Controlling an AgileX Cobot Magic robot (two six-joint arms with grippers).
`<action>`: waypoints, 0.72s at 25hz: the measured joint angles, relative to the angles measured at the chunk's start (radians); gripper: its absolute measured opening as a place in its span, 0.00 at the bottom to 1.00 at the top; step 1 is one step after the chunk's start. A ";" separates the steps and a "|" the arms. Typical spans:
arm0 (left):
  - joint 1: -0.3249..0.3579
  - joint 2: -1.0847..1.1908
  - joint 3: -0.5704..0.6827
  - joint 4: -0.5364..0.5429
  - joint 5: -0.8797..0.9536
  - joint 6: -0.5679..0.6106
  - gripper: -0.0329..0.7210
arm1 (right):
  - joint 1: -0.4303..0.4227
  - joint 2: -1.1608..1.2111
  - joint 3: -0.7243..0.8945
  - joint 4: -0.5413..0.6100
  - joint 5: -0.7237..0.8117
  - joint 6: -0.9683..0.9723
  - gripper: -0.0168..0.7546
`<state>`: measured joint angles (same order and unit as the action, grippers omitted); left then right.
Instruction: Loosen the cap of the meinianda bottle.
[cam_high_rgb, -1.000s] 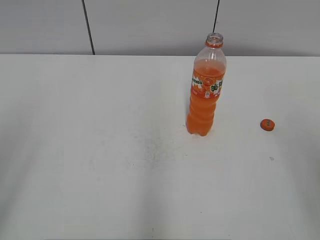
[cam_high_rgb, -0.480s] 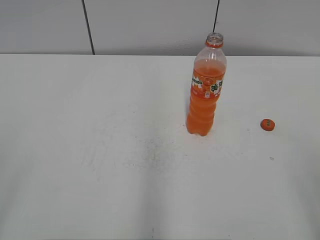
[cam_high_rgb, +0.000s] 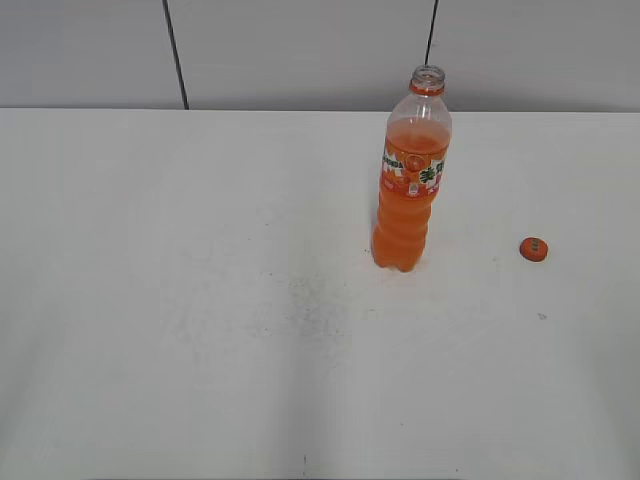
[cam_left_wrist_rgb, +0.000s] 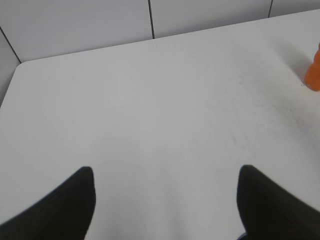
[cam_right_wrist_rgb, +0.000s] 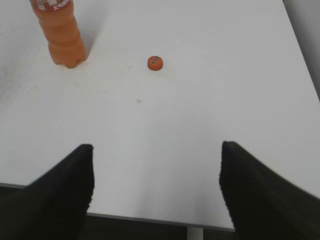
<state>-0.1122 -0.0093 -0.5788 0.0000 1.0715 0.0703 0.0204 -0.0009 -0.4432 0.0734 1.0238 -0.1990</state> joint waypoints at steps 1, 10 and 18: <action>0.000 0.000 0.008 0.000 -0.011 0.000 0.75 | 0.000 -0.003 0.000 0.000 0.000 0.000 0.78; 0.000 0.000 0.010 0.006 -0.030 0.000 0.74 | 0.000 -0.007 0.000 0.002 0.000 0.000 0.78; 0.000 0.000 0.010 0.006 -0.031 0.000 0.72 | 0.000 -0.007 0.000 0.002 0.000 0.000 0.78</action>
<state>-0.1122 -0.0093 -0.5687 0.0056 1.0402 0.0703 0.0204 -0.0080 -0.4432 0.0754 1.0239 -0.1990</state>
